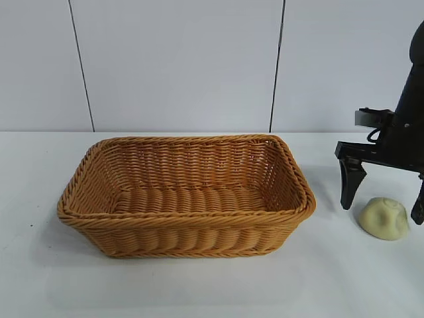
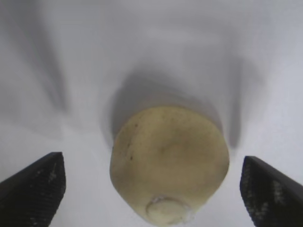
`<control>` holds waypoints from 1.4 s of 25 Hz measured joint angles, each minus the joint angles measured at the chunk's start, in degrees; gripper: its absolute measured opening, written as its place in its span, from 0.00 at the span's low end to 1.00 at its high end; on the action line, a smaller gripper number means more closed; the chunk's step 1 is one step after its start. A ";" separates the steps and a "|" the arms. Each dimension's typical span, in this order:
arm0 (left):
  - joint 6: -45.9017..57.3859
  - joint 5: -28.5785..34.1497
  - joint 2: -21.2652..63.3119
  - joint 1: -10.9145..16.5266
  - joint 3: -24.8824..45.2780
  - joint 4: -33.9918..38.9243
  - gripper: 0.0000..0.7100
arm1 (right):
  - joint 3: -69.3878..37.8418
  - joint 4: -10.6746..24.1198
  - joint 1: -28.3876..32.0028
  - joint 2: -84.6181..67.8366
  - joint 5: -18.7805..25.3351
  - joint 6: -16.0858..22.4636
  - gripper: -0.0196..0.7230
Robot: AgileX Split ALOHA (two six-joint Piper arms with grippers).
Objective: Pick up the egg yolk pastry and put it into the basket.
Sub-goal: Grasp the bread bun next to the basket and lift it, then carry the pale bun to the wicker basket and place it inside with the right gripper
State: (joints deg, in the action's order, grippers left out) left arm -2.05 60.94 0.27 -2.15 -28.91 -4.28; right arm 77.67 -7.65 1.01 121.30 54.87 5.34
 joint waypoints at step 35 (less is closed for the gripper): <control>0.00 0.05 0.00 0.00 0.00 0.05 0.98 | 14.38 -0.50 -0.67 -15.83 12.30 -2.65 0.21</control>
State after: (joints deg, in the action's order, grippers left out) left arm -2.05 60.99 0.27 -2.15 -28.91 -4.23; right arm 92.05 -8.15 0.34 105.47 67.17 2.70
